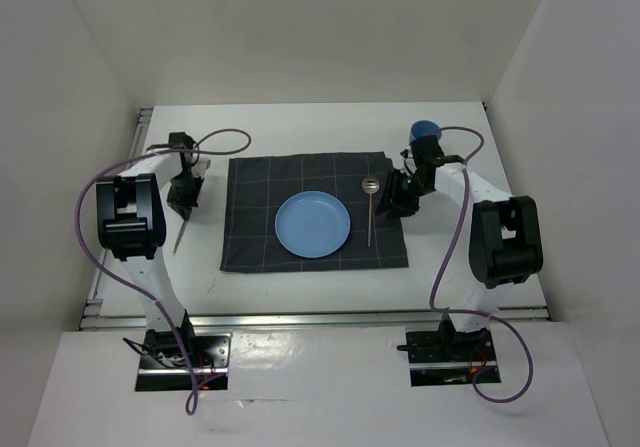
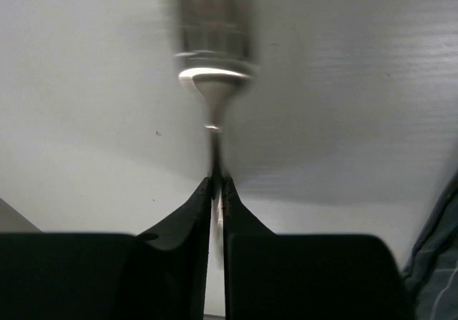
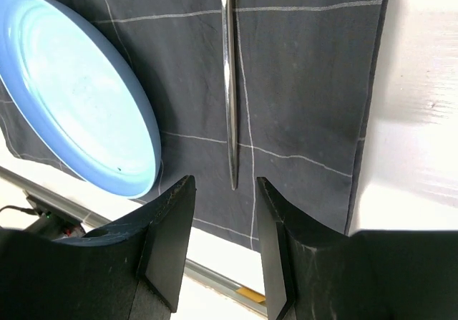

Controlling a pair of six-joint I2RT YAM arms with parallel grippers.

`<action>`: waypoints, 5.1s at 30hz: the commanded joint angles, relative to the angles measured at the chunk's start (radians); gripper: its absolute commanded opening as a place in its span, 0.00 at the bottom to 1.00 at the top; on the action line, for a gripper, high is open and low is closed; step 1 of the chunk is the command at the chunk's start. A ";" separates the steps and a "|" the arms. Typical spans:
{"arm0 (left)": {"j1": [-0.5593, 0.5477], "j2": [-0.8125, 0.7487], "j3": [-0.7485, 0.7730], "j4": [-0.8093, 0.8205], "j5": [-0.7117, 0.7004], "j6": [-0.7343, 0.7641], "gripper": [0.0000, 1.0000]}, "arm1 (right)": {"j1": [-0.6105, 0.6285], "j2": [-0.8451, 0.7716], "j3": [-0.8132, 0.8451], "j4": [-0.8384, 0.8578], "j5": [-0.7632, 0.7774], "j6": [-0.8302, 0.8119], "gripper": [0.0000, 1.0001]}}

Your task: Set the dinner table for one person

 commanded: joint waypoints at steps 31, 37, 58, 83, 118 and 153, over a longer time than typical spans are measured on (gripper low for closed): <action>-0.375 -0.027 0.158 -0.118 0.087 -0.631 0.00 | 0.004 -0.109 0.054 -0.025 0.083 0.009 0.48; -0.409 0.030 0.163 -0.105 0.073 -0.649 0.00 | 0.004 -0.130 0.036 -0.025 0.101 0.018 0.48; -0.409 -0.091 0.114 -0.098 0.049 -0.642 0.76 | 0.004 -0.187 0.135 -0.087 0.188 0.029 0.80; -0.299 -0.364 0.097 -0.025 -0.104 -0.404 0.77 | -0.235 0.429 0.824 -0.005 0.390 0.007 0.66; -0.250 -0.383 0.057 0.004 -0.039 -0.364 0.77 | 0.179 0.534 1.010 -0.282 0.377 -0.229 0.00; -0.165 -0.459 -0.021 0.015 0.007 -0.264 0.77 | -0.088 -0.540 0.091 -0.329 0.692 0.260 1.00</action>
